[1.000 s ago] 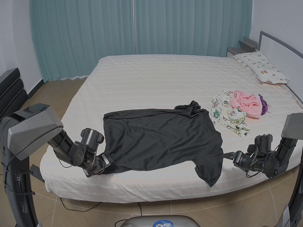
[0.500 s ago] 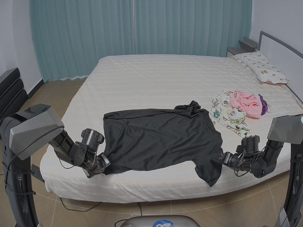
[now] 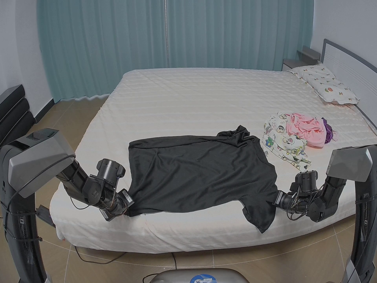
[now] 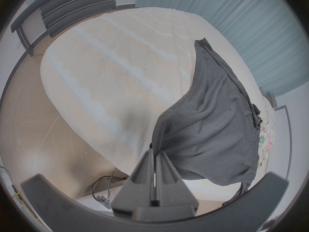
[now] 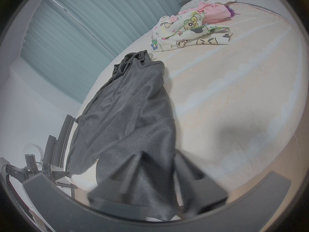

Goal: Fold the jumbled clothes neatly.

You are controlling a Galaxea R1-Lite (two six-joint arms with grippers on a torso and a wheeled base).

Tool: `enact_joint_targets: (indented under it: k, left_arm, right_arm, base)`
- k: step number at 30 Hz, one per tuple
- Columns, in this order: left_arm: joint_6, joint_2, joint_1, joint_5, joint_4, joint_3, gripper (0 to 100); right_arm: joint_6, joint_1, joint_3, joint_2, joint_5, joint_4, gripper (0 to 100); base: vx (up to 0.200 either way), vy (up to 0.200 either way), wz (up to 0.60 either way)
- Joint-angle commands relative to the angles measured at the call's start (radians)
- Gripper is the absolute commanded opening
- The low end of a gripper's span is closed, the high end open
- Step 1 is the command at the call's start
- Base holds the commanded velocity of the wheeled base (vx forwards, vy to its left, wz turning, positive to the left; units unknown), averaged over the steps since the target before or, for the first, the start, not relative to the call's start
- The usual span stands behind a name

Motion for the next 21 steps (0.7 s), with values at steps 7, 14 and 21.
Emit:
enact_joint_targets:
  k: [7,14,21]
  left_arm:
    - [0.001,-0.026,0.005,0.002,0.002,0.026,0]
    - [0.012,-0.066,0.011,0.002,0.002,0.069,0]
    - [0.047,-0.061,0.013,0.005,0.034,0.087,0]
  right_arm:
    - [-0.011,-0.049,0.115,-0.102,0.018,0.003,0]
    - [-0.075,-0.086,0.224,-0.153,0.064,0.003,0]
    - [-0.147,-0.089,0.302,-0.151,0.068,-0.006,0]
  base:
    - [0.000,0.000,0.00]
    - [0.000,0.000,0.00]
    - [0.000,0.000,0.00]
